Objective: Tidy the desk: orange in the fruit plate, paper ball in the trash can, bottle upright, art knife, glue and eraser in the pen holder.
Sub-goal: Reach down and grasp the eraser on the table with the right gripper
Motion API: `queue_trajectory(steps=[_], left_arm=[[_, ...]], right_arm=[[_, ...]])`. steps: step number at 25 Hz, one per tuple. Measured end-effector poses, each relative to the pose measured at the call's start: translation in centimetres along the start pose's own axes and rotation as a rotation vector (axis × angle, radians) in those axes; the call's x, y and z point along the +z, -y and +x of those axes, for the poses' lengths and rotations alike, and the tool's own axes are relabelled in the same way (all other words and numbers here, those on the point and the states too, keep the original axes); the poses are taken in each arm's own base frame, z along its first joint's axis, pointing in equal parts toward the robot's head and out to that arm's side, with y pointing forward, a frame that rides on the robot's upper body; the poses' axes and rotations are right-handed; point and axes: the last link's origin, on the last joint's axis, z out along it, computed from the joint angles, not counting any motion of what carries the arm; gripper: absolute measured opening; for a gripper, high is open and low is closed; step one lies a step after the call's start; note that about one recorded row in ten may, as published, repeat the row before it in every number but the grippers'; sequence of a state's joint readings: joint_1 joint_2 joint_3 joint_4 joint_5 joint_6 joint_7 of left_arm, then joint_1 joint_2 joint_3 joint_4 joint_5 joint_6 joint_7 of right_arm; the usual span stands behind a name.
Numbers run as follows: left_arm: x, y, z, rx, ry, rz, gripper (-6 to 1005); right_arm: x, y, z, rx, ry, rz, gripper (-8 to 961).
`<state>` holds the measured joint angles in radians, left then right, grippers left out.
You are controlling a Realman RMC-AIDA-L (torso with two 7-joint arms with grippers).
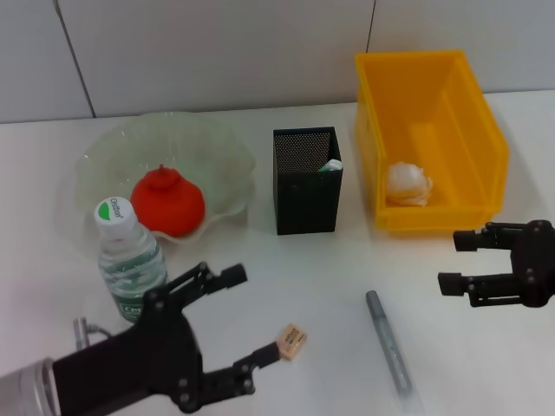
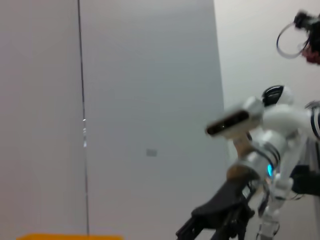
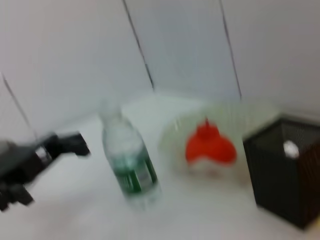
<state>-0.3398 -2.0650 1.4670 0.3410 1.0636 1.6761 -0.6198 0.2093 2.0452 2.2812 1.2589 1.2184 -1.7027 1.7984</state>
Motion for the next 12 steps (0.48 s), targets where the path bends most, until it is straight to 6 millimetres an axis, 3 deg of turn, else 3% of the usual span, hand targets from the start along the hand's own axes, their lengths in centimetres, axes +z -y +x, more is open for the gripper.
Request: queue_trajectory(steps=[2, 3, 4, 5, 7, 8, 12], left_arm=[[-0.5, -0.4, -0.5, -0.011, 0.013, 0.015, 847], [-0.7, -0.6, -0.7, -0.019, 0.020, 0.022, 847], [-0.7, -0.6, -0.7, -0.019, 0.020, 0.022, 847], [-0.8, -0.7, -0.9, -0.025, 0.025, 0.029, 847], [-1.0, -0.8, -1.1, -0.035, 0.032, 0.040, 847], [-1.3, -0.9, -1.3, -0.049, 0.040, 0.053, 847], [-1.9, -1.3, -2.1, -0.075, 0.071, 0.083, 847]], right_arm=[[0.3, -0.1, -2.1, 0.006, -0.141, 0.023, 808], [1.0, -0.4, -4.7, -0.023, -0.278, 0.046, 808], [1.0, -0.4, -4.7, -0.023, -0.278, 0.046, 807], [1.9, -0.9, -6.5, -0.055, -0.364, 0.047, 807], [2.5, -1.2, -7.4, -0.067, -0.399, 0.042, 807], [4.1, -2.0, -9.2, -0.084, -0.478, 0.027, 807], [6.1, -3.0, -11.2, -0.088, -0.539, 0.029, 806]])
